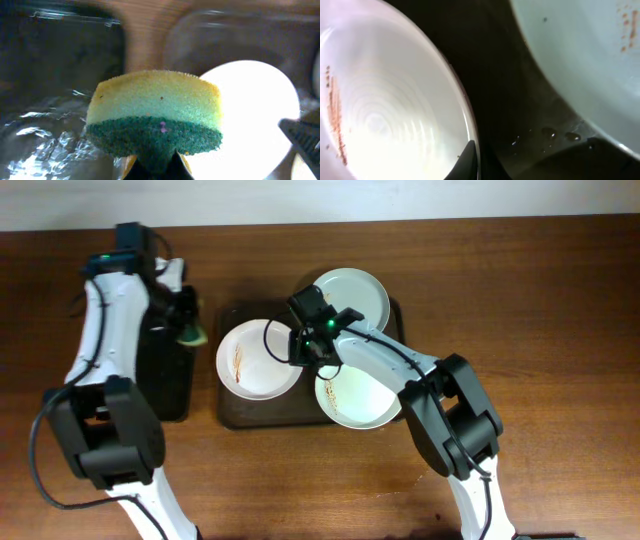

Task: Clean dirty plates on tray and stack at the side
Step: 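Scrub the pink plate with the sponge in left gripper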

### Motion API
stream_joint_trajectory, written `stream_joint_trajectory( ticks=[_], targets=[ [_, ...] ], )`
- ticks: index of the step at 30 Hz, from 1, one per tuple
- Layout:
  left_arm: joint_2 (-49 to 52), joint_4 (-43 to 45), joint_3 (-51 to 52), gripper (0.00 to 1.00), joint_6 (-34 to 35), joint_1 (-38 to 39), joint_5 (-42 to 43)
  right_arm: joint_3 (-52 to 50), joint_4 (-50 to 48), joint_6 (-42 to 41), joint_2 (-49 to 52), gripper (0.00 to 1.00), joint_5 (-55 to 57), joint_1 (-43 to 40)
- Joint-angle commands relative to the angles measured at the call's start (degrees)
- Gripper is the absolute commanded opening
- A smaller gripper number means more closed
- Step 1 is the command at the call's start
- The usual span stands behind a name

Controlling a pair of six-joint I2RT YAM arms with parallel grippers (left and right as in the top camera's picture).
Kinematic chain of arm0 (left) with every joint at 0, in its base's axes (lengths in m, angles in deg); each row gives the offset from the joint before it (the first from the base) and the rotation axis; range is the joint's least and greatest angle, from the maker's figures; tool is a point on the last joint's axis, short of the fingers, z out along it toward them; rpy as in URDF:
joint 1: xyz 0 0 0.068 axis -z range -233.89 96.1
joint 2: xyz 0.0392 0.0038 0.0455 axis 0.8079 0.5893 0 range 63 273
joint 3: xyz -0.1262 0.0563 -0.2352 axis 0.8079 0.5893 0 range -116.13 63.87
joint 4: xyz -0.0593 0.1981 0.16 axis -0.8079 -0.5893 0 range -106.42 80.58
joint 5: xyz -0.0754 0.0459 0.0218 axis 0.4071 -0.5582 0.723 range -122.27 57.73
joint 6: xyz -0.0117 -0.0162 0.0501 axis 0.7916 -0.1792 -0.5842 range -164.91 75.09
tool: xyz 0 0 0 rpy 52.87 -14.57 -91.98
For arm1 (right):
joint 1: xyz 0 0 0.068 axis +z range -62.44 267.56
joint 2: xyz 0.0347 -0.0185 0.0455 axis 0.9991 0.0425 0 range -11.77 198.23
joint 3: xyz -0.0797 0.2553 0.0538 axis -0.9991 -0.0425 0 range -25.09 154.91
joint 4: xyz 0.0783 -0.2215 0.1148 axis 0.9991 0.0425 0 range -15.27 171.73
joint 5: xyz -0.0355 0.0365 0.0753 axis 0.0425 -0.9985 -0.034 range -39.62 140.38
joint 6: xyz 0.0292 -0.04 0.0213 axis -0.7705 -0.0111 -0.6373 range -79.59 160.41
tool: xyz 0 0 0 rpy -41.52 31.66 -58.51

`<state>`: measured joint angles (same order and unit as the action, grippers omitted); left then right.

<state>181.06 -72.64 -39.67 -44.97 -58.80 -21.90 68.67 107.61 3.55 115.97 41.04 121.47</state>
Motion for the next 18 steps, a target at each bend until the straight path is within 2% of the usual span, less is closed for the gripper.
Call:
stream_joint_trajectory(
  ticks=[1, 5, 10, 12, 14, 16, 18],
  targets=[
    [0.0, 5.0, 6.5, 0.01, -0.1, 5.1, 3.7, 0.5, -0.2, 0.0, 1.0, 0.04, -2.1, -0.6],
    [0.0, 15.0, 15.6, 0.01, 6.1, 7.8, 2.3, 0.5, -0.1, 0.0, 1.0, 0.04, -2.1, -0.6],
    [0.0, 25.4, 25.1, 0.01, 6.0, 9.2, -0.5, 0.5, -0.3, 0.0, 1.0, 0.04, -2.1, -0.6],
    [0.0, 24.3, 26.3, 0.01, 6.0, 9.2, -0.7, 0.5, -0.3, 0.0, 1.0, 0.04, -2.1, -0.6],
    [0.0, 18.8, 26.3, 0.01, 5.1, 9.3, 1.5, 0.5, -0.4, 0.0, 1.0, 0.04, -2.1, -0.6],
    [0.0, 13.0, 26.3, 0.01, 0.3, 9.2, 6.6, 0.5, -0.6, 0.0, 1.0, 0.04, -2.1, -0.6],
    [0.0, 9.9, 26.3, 0.01, -2.5, 9.2, 8.1, 0.5, -0.6, 0.0, 1.0, 0.04, -2.1, -0.6]
  ],
)
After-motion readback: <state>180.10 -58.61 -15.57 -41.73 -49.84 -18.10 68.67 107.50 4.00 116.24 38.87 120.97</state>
